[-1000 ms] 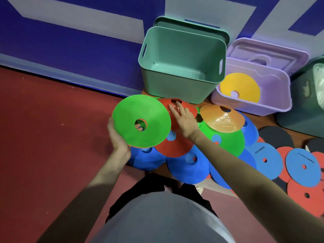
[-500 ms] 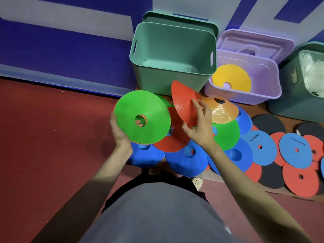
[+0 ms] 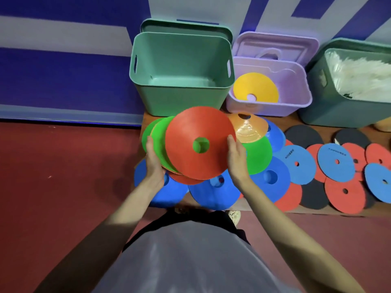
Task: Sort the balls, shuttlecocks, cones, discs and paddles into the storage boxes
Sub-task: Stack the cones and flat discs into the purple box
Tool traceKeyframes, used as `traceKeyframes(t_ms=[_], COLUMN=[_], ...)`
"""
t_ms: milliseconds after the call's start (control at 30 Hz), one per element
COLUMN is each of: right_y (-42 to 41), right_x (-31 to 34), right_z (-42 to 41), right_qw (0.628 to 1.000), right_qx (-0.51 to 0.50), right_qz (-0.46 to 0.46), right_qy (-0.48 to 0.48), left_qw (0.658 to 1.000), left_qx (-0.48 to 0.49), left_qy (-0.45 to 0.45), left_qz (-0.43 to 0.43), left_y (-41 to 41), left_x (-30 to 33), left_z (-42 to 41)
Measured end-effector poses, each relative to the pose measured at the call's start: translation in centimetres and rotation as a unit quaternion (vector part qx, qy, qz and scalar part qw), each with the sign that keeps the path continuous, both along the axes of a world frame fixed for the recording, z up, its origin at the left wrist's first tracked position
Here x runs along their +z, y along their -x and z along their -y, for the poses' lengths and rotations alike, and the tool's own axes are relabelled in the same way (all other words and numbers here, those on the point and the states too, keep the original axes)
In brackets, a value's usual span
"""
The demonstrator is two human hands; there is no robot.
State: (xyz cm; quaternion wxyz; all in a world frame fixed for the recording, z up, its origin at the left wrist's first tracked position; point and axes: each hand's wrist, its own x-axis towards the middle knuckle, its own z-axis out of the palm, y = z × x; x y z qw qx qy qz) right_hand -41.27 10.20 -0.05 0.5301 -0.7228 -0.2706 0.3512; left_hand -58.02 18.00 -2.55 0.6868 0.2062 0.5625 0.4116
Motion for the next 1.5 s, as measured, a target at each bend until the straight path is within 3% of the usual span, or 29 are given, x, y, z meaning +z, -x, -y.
traceKeyframes(t_ms=[133, 233, 633, 933, 1033, 1233, 1333, 1500], right_y=[0.3, 0.5, -0.4, 0.3, -0.2, 0.9, 1.5, 1.5], right_x=[-2.8, -3.6, -4.1, -5.2, -6.4, -7.3, -6.8, -3.3], right_z=[0.6, 0.8, 1.5, 3.2, 4.8, 6.9, 6.9, 6.8], right_qw=[0.971, 0.954, 0.959, 0.966, 0.939, 0.844, 0.817, 0.807], right_qx=[0.036, 0.049, 0.055, 0.066, 0.161, 0.342, 0.351, 0.279], right_qz=[0.209, 0.270, 0.243, 0.238, 0.242, 0.278, 0.311, 0.364], right_qy=[0.105, 0.118, 0.136, 0.080, 0.183, 0.306, 0.335, 0.372], left_qw=[0.998, 0.993, 0.975, 0.992, 0.995, 0.997, 0.997, 0.998], left_qx=[-0.057, -0.111, -0.204, -0.108, -0.054, -0.036, -0.040, -0.034], left_qy=[0.020, 0.022, 0.035, 0.041, 0.024, 0.010, 0.009, 0.002], left_qz=[0.018, 0.044, 0.076, 0.049, 0.074, 0.068, 0.068, 0.050], left_y=[-0.6, -0.9, -0.5, 0.6, 1.3, 2.3, 2.0, 1.6], left_x=[0.1, 0.5, 0.6, -0.4, -0.3, -0.6, -0.6, -0.9], left_z=[0.3, 0.6, 1.7, 0.5, 0.1, 0.2, 0.5, 0.4])
